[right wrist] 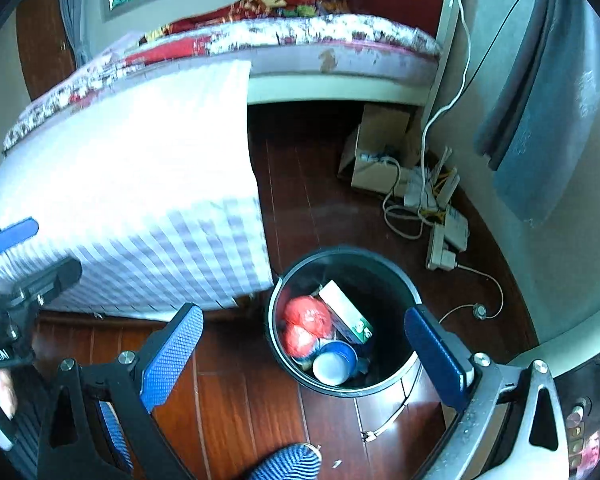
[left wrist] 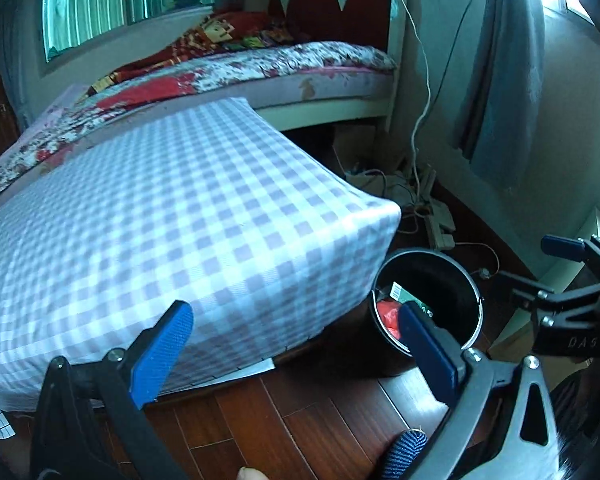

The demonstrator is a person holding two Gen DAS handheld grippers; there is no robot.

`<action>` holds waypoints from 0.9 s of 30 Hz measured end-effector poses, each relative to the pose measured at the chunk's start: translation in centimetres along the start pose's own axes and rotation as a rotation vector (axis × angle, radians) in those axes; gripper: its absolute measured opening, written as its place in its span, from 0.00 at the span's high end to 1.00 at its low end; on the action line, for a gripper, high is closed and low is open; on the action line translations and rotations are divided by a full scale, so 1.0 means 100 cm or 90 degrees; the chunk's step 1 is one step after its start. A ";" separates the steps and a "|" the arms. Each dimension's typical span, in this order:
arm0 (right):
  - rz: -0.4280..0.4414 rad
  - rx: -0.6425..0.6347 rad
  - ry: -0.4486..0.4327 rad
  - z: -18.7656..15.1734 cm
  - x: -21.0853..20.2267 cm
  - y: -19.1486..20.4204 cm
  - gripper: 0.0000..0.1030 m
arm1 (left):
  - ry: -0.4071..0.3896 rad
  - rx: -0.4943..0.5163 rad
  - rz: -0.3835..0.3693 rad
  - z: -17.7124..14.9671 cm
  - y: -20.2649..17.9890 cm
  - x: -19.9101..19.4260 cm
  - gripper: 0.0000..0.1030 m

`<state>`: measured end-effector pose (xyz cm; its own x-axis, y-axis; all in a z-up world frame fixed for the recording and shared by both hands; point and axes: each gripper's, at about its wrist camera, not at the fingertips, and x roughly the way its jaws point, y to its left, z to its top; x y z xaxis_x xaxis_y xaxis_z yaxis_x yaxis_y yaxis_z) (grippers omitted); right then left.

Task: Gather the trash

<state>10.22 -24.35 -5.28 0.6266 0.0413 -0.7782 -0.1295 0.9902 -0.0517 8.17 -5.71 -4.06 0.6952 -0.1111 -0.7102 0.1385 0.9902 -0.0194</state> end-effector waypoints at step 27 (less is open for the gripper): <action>-0.034 0.012 -0.176 -0.013 -0.179 0.045 0.01 | -0.153 -0.023 0.035 -0.010 0.012 -0.150 0.01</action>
<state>-2.57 -20.85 7.59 0.8181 0.0208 -0.5748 -0.0775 0.9942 -0.0743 -2.83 -2.74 5.89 0.8496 -0.0690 -0.5229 0.0728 0.9973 -0.0133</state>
